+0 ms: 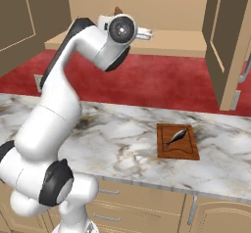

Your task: Open the cabinet, retrieve the rolling pin, and place it next to the meat on the cutting board to prepare for tenderizing.

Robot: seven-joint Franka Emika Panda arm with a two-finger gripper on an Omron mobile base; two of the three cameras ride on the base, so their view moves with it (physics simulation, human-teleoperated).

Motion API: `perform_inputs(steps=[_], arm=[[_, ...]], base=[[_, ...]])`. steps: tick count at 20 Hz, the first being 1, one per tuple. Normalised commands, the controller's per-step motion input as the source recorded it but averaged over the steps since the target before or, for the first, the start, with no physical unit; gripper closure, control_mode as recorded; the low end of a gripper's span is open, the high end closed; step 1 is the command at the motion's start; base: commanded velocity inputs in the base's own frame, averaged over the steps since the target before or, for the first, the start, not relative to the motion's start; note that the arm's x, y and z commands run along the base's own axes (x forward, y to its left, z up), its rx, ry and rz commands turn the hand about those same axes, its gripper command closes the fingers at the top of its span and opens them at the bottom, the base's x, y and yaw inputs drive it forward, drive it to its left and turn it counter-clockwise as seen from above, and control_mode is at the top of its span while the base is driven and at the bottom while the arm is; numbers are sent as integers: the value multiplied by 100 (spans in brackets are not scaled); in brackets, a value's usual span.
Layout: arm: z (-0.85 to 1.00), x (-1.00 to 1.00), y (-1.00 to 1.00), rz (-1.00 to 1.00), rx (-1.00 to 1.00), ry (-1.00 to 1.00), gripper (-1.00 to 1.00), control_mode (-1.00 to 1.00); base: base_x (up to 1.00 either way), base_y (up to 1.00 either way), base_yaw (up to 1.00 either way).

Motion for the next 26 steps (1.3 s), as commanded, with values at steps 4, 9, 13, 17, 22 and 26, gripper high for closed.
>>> perform_inputs(steps=[4, 9, 13, 17, 22, 26], arm=[[-4, -86, -31, -19, 1, 0, 100, -100], [-15, -77, -37, -16, 0, 0, 100, -100], [-29, -57, -51, -14, 6, 9, 100, -100], [-35, -45, -49, -17, 7, 14, 100, -100], [-39, -23, -32, -26, 5, 19, 100, -100], [-42, -5, -17, -32, 3, 15, 100, -100]], base=[[0, 0, 0], [0, 0, 0], [0, 0, 0], [0, 0, 0], [0, 0, 0], [0, 0, 0]])
